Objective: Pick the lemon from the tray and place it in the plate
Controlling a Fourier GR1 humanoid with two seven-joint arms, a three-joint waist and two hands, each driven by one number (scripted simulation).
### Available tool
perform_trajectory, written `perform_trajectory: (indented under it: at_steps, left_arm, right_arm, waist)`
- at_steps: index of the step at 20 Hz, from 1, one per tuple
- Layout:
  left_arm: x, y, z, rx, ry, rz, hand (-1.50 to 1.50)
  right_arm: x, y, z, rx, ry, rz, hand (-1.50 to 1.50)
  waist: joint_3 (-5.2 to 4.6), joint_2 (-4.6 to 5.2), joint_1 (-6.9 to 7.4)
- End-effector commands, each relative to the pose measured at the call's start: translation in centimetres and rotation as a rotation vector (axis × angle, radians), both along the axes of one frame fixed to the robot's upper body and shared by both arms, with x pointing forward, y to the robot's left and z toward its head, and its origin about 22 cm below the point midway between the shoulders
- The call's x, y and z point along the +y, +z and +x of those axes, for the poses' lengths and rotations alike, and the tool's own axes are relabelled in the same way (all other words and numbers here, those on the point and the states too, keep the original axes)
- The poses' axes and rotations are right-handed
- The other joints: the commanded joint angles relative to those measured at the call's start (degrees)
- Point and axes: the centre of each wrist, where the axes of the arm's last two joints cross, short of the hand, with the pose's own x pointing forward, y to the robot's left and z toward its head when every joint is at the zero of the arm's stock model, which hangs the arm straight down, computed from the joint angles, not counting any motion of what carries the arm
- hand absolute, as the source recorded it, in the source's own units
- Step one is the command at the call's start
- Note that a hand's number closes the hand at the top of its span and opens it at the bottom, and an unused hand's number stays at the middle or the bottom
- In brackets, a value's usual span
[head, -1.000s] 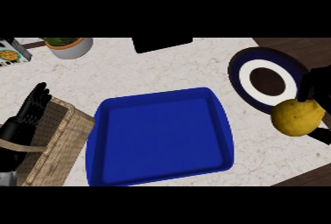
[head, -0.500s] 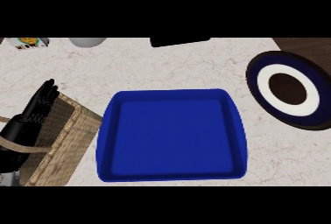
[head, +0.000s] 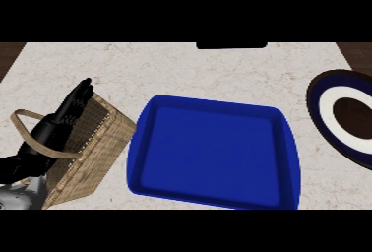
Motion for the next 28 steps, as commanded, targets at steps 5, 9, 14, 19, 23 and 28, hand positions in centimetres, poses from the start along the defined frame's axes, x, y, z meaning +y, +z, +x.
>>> perform_trajectory:
  at_steps: [5,9,14,19,23,28]
  left_arm:
    - [-1.5,-0.9,0.7,0.005,-0.050,-0.003,0.00]
    - [-2.3,0.9,-0.3,-0.003,-0.041,-0.008,0.00]
    - [-3.8,-0.1,1.8,-0.004,-0.075,-0.005,0.00]
    - [-2.1,2.0,1.8,0.000,-0.049,-0.005,0.00]
    - [-1.3,0.3,1.0,0.006,-0.054,-0.001,0.00]
    - [-2.2,0.4,1.3,-0.007,-0.058,-0.011,0.00]
  right_arm:
    - [1.2,-4.1,6.2,-0.024,-0.032,0.025,1.50]
    - [-1.9,-5.6,5.9,-0.004,-0.066,-0.083,1.50]
    - [-0.2,-8.3,9.5,0.242,-0.137,-0.089,1.50]
    - [0.2,-12.4,10.7,0.274,-0.105,-0.070,-1.50]
    - [1.0,-11.0,13.5,0.201,-0.047,0.019,-1.50]
    - [-1.6,-10.9,11.5,0.105,0.015,0.165,-1.50]
  waist:
    - [-0.05,0.33,2.45]
    - [0.00,0.26,2.58]
    - [0.05,0.92,3.83]
    - [0.07,0.54,3.08]
    - [0.02,0.41,2.88]
    - [0.15,0.60,3.17]
